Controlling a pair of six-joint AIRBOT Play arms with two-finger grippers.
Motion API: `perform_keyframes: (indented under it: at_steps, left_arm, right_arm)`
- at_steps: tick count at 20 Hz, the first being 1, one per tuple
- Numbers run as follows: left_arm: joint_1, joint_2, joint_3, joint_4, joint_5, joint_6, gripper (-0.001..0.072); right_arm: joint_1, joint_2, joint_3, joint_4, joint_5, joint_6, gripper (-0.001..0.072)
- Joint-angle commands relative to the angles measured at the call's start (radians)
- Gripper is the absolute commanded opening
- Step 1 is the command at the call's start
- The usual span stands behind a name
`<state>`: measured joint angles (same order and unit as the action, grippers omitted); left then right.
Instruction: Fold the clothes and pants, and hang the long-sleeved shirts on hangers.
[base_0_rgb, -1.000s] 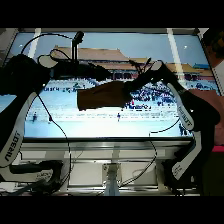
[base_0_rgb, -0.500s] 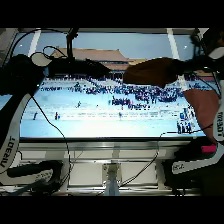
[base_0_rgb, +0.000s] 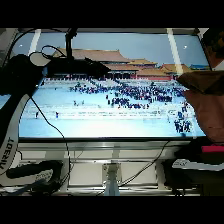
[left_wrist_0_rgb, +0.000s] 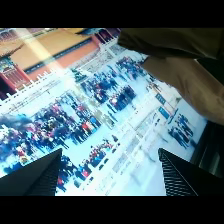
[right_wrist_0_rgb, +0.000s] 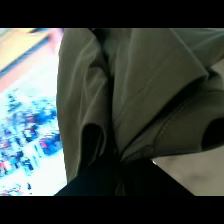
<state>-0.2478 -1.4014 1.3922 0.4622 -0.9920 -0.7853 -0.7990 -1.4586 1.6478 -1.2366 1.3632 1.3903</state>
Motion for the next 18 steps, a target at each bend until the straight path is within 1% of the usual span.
perform_keyframes:
  at_steps: [1, 2, 4, 6, 7, 8, 9, 10, 14, 16, 17, 18]
  left_arm:
    - [0.002, 0.014, 0.0, 0.001, 0.001, 0.0, 0.069]
    - [0.005, 0.02, 0.0, 0.001, 0.0, 0.0, 0.0689]
    - [0.018, 0.03, 0.0, 0.001, 0.0, 0.0, 0.069]
    - [0.034, 0.037, 0.0, 0.0, 0.0, 0.0, 0.0689]
    - [0.04, 0.039, 0.0, 0.001, 0.0, 0.0, 0.069]
    - [0.045, 0.039, 0.0, 0.001, 0.0, 0.0, 0.069]
    - [0.05, 0.039, 0.0, 0.001, 0.0, 0.0, 0.069]
    - [0.052, 0.039, 0.0, 0.001, 0.0, 0.0, 0.069]
    - [0.063, 0.039, 0.0, 0.001, 0.0, 0.0, 0.069]
    - [0.076, 0.039, 0.0, 0.001, 0.0, 0.001, 0.069]
    - [0.089, 0.04, 0.0, 0.001, 0.0, 0.008, 0.069]
    - [0.108, 0.048, 0.0, 0.001, 0.0, 0.028, 0.069]
  right_arm:
    - [-0.135, 0.048, -0.003, -0.123, 0.137, 0.051, 0.0014]
    - [-0.16, 0.055, -0.016, -0.137, 0.178, 0.079, 0.0014]
    - [-0.204, 0.065, -0.04, -0.211, 0.247, 0.149, 0.0014]
    - [-0.241, 0.077, -0.065, -0.229, 0.25, 0.188, 0.0015]
    - [-0.251, 0.077, -0.066, -0.224, 0.248, 0.189, 0.0033]
    - [-0.254, 0.077, -0.066, -0.22, 0.242, 0.19, 0.0263]
    - [-0.254, 0.077, -0.066, -0.211, 0.24, 0.19, 0.0606]
    - [-0.253, 0.077, -0.066, -0.2, 0.237, 0.189, 0.0698]
    - [-0.253, 0.077, -0.066, -0.177, 0.226, 0.189, 0.0686]
    - [-0.253, 0.077, -0.066, -0.129, 0.195, 0.184, 0.0683]
    - [-0.253, 0.077, -0.066, -0.047, 0.163, 0.127, 0.0674]
    - [-0.253, 0.078, -0.066, 0.087, 0.136, 0.044, 0.0637]
